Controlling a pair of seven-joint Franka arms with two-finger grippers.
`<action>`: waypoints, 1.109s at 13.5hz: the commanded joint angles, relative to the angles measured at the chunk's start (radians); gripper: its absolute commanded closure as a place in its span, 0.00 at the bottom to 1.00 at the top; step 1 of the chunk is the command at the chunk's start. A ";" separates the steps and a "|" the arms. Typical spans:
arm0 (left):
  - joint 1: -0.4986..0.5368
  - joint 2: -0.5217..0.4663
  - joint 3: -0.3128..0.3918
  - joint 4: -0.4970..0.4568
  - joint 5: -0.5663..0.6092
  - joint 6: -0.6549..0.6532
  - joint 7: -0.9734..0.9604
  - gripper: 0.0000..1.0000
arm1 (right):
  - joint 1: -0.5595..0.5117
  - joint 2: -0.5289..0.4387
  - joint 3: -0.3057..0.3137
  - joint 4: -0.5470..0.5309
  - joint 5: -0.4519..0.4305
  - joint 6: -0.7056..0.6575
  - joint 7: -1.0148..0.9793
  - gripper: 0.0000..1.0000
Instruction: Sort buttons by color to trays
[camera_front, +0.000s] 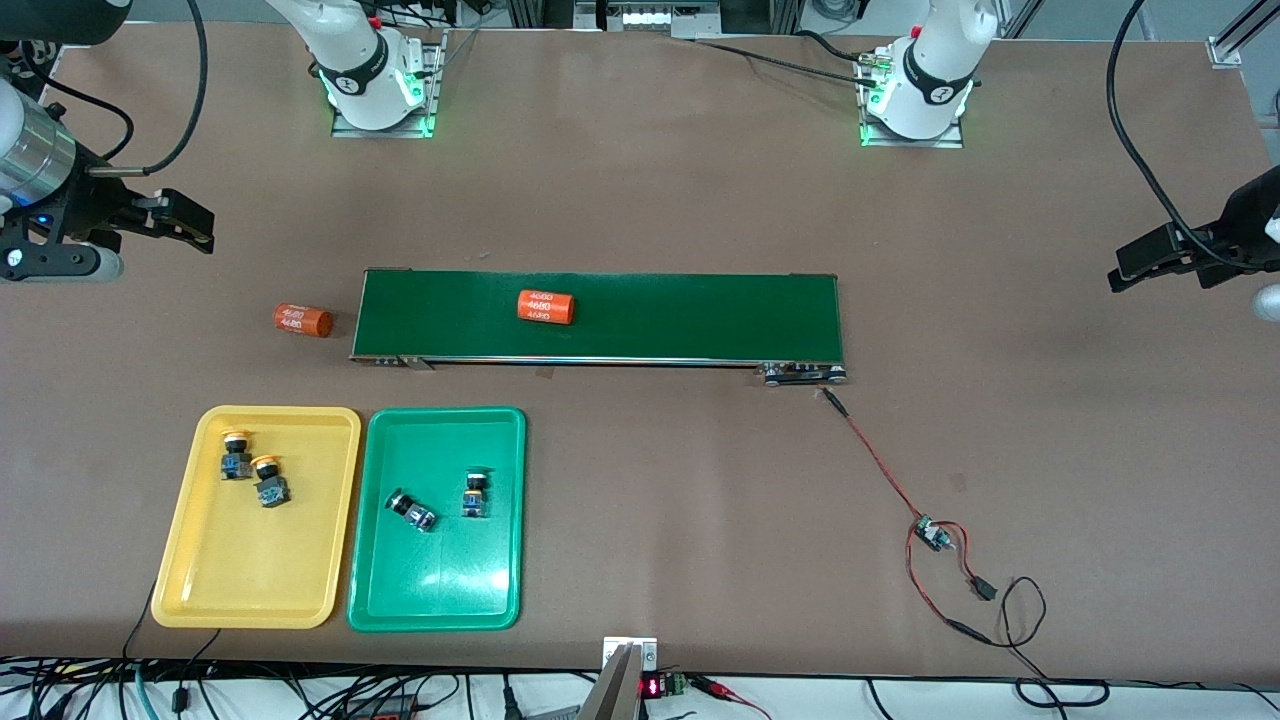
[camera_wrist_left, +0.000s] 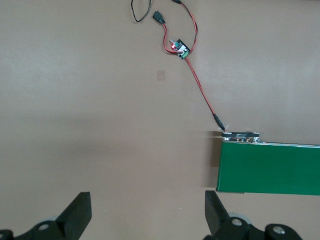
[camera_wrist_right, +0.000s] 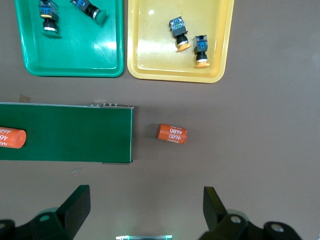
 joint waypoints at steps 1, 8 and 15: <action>0.001 -0.016 0.004 -0.002 0.000 -0.015 0.021 0.00 | 0.008 -0.023 -0.017 -0.011 0.019 -0.024 0.002 0.00; 0.001 -0.014 0.005 0.000 0.002 -0.012 0.021 0.00 | 0.051 -0.064 -0.078 -0.042 0.045 -0.043 -0.024 0.00; 0.001 -0.014 0.005 0.000 0.003 -0.012 0.021 0.00 | 0.082 -0.040 -0.116 -0.047 0.048 -0.043 -0.030 0.00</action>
